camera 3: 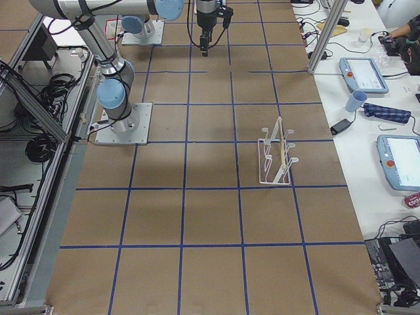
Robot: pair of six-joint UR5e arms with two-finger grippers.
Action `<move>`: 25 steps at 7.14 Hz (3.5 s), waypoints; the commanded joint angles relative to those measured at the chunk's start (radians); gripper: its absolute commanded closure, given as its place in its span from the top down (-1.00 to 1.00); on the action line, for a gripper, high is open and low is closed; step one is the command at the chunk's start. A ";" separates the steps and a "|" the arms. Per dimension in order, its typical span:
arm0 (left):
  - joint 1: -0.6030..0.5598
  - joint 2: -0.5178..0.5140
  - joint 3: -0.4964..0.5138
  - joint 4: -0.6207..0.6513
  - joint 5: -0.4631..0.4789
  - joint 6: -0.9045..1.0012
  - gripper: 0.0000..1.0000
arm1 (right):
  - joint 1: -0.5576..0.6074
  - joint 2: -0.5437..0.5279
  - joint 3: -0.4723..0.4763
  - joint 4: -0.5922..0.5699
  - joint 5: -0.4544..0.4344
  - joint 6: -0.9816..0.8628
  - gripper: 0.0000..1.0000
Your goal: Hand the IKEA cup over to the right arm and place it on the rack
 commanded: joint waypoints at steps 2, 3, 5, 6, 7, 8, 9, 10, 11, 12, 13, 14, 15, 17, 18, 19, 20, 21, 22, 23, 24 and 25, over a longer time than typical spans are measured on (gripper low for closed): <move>0.000 0.000 0.000 -0.002 0.000 0.000 1.00 | 0.000 0.001 0.000 0.001 0.001 0.002 1.00; 0.000 0.000 0.000 0.000 0.000 0.000 1.00 | 0.000 0.001 0.002 0.001 0.000 0.002 1.00; 0.000 0.000 0.000 0.000 0.000 0.000 1.00 | 0.000 0.001 0.000 0.001 0.001 0.002 1.00; 0.002 0.000 0.000 0.000 0.000 0.002 1.00 | 0.000 0.002 0.000 0.003 0.003 0.002 1.00; 0.002 0.000 0.000 0.000 0.000 0.002 1.00 | 0.000 0.001 0.002 0.001 0.004 0.003 1.00; 0.002 0.000 0.000 -0.002 0.000 0.002 1.00 | 0.000 0.001 0.002 0.004 -0.005 0.003 1.00; 0.002 0.000 0.000 0.000 0.000 0.002 1.00 | 0.000 0.002 0.002 0.001 0.000 0.002 1.00; 0.002 0.000 0.000 0.000 -0.002 0.000 1.00 | 0.000 0.004 0.002 0.001 0.001 0.000 1.00; 0.002 0.000 0.000 0.000 -0.002 0.000 1.00 | -0.002 0.004 0.002 0.010 0.003 0.000 1.00; 0.002 -0.002 0.000 0.000 -0.002 0.000 1.00 | -0.002 0.004 0.002 0.012 0.003 0.000 1.00; 0.003 -0.002 0.000 0.000 -0.002 0.000 1.00 | -0.002 0.005 0.002 0.004 0.003 0.000 1.00; 0.005 0.000 -0.001 0.000 -0.002 0.000 1.00 | -0.003 0.005 0.002 0.003 0.001 0.000 1.00; 0.006 -0.002 -0.001 0.000 -0.002 0.002 1.00 | -0.008 0.004 0.002 0.010 -0.005 0.002 1.00; 0.035 -0.006 -0.001 0.000 0.000 0.049 1.00 | -0.008 0.004 0.003 0.012 -0.006 0.003 1.00; 0.114 -0.006 -0.003 -0.002 -0.002 0.169 1.00 | -0.006 0.004 0.002 0.012 0.003 0.008 1.00; 0.199 -0.002 -0.023 -0.011 0.009 0.315 1.00 | -0.006 0.005 0.005 0.013 0.004 0.005 1.00; 0.318 -0.006 -0.041 -0.005 0.008 0.506 1.00 | -0.006 0.014 0.020 0.001 0.008 0.006 1.00; 0.471 -0.023 -0.061 0.001 0.000 0.702 1.00 | -0.009 0.016 0.014 -0.003 0.070 0.017 1.00; 0.579 -0.038 -0.081 0.033 -0.002 0.842 1.00 | -0.012 0.033 0.012 -0.026 0.175 0.008 1.00; 0.638 -0.054 -0.115 0.111 0.008 0.976 0.99 | -0.024 0.060 0.009 -0.066 0.249 0.008 1.00; 0.716 -0.060 -0.156 0.174 0.011 1.137 0.96 | -0.070 0.088 0.008 -0.083 0.406 0.002 1.00; 0.815 -0.080 -0.194 0.216 0.006 1.266 0.95 | -0.139 0.099 0.009 -0.089 0.554 0.002 1.00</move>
